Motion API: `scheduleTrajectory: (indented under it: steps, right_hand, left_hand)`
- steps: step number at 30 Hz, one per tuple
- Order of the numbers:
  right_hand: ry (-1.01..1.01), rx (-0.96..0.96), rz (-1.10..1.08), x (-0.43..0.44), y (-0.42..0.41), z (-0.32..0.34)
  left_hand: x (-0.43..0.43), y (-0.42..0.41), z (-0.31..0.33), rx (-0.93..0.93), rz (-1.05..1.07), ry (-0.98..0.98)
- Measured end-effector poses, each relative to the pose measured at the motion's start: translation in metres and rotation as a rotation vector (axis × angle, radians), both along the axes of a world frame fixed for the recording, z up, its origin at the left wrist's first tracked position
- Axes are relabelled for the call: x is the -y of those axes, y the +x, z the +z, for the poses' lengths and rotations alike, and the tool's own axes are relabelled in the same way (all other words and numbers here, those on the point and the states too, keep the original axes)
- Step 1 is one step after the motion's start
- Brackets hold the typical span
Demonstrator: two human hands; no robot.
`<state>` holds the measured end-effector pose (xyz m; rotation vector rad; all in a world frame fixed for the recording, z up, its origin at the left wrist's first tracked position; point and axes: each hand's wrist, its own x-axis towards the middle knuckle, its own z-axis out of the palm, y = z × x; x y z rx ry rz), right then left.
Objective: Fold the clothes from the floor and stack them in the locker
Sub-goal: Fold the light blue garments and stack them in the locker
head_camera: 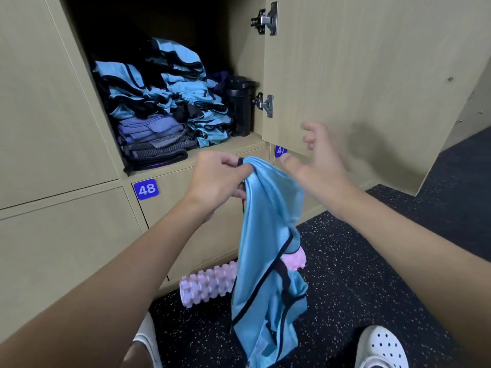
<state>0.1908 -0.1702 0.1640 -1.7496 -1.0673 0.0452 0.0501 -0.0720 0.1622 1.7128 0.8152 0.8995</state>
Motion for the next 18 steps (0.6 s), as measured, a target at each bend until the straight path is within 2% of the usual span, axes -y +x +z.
scheduleTrajectory:
  steps: [2,5,8,13,15,17,18]
  right_hand:
    - [0.019,-0.014,0.131,0.003,-0.013,0.000]
    - [-0.100,-0.024,0.335,0.003,-0.025,-0.007]
    - [-0.248,0.055,0.304,-0.004,-0.024,-0.021]
    - [-0.190,0.072,0.179,-0.010,-0.014,-0.020]
    - [-0.140,0.036,0.155,-0.009,-0.012,-0.013]
    - [-0.093,-0.015,0.143,-0.010,-0.010,-0.008]
    - [-0.062,-0.047,0.144,-0.009,-0.009,-0.005]
  left_hand:
    - [-0.002,0.005,0.007,0.084,0.067,-0.007]
    - [-0.004,0.007,0.015,0.160,0.127,-0.017]
    - [-0.005,0.007,0.019,0.198,0.129,0.001]
    - [-0.006,0.001,0.022,0.214,0.128,-0.030]
    - [-0.008,-0.004,0.018,0.044,0.102,-0.031]
    - [-0.009,-0.009,0.013,-0.232,0.017,0.062]
    - [-0.005,-0.011,0.011,-0.314,-0.057,0.116]
